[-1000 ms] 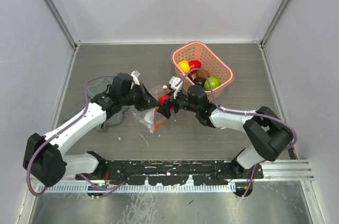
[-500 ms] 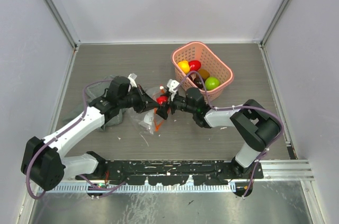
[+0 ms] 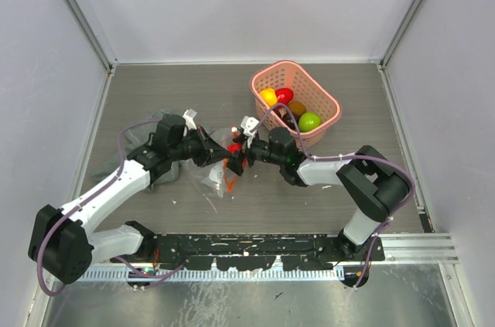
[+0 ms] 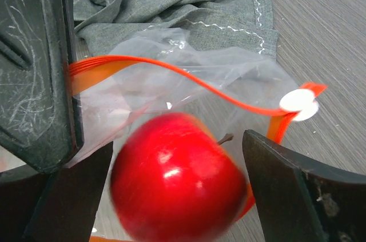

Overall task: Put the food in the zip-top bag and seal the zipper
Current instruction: Place the fake fruit in the zipper food storage bag.

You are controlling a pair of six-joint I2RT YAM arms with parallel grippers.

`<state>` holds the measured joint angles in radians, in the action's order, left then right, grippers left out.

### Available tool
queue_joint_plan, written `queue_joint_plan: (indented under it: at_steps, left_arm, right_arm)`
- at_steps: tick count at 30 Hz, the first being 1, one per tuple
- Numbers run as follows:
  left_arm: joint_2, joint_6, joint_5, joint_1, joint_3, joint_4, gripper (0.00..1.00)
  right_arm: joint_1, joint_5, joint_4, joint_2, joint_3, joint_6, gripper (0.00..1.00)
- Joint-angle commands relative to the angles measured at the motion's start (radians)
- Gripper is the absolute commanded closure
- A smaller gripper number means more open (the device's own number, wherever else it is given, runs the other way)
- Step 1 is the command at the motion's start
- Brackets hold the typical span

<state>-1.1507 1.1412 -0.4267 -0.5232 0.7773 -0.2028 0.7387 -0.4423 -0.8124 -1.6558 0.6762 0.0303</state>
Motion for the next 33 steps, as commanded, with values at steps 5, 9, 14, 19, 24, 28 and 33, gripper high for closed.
queue_joint_plan:
  at_steps: [5,9,14,19,24,28,33]
  left_arm:
    - [0.053,0.029,-0.043,0.02,-0.033,0.07,1.0]
    - [0.056,0.029,-0.044,0.025,-0.039,0.072,1.0]
    - [0.067,0.034,-0.04,0.034,-0.048,0.074,1.0]
    - [0.068,0.035,-0.04,0.039,-0.05,0.075,1.0]
    - [0.065,0.035,-0.044,0.04,-0.049,0.08,1.0]
    - [0.066,0.037,-0.046,0.04,-0.05,0.081,1.0]
    - [0.068,0.038,-0.052,0.04,-0.049,0.083,1.0]
  right_arm:
    - [0.006,0.001,0.006,0.083,0.048,0.039,0.0]
    - [0.008,-0.006,0.018,0.107,0.044,0.039,0.0]
    - [0.007,-0.009,0.103,0.186,0.051,0.059,0.0]
    - [0.006,0.035,0.223,0.304,0.043,0.095,0.0]
    - [-0.002,0.189,0.363,0.416,0.036,0.032,0.0]
    - [-0.021,0.293,0.5,0.454,0.058,-0.051,0.0]
    - [-0.025,0.346,0.666,0.393,0.113,-0.099,0.12]
